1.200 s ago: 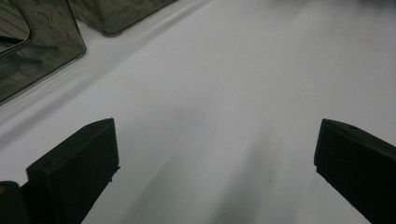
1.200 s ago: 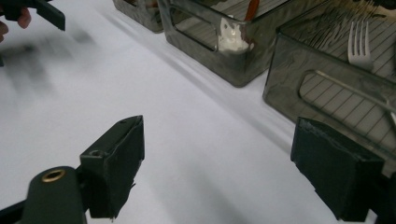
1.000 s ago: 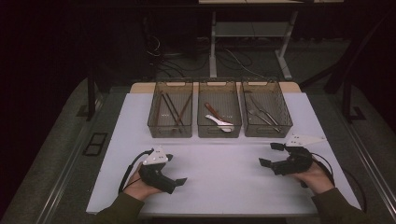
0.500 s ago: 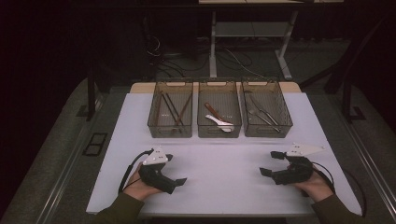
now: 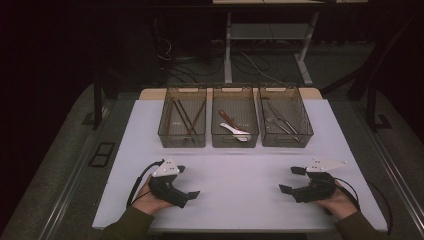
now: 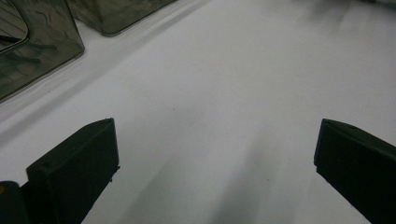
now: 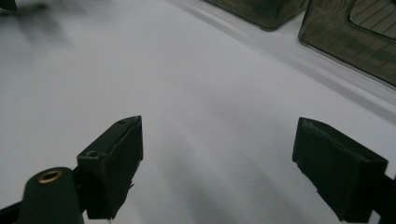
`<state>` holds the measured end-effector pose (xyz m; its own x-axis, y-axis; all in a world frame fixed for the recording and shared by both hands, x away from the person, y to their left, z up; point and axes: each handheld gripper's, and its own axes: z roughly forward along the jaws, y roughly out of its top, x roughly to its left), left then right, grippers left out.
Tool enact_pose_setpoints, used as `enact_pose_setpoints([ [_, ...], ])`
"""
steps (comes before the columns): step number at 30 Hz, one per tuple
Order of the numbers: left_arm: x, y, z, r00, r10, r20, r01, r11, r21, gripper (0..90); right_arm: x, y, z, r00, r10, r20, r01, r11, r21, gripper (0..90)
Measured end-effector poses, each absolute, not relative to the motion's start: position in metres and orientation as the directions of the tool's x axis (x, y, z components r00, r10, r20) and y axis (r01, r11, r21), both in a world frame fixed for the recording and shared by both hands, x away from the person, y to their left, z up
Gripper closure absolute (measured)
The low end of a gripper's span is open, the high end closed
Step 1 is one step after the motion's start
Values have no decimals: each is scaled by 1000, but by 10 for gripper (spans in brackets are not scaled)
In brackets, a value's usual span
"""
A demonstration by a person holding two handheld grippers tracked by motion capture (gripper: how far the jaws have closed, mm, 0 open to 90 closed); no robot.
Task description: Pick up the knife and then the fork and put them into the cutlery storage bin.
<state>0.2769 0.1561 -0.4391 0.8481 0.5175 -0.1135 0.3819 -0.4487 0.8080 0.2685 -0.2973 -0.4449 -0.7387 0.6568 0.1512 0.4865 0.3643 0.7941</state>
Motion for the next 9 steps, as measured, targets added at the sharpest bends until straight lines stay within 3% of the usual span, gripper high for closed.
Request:
enact_pose_setpoints([
  [9, 277, 156, -439, 847, 519, -117, 386, -448, 807, 0, 268, -297, -444, -741, 655, 148, 481, 364, 798, 160],
])
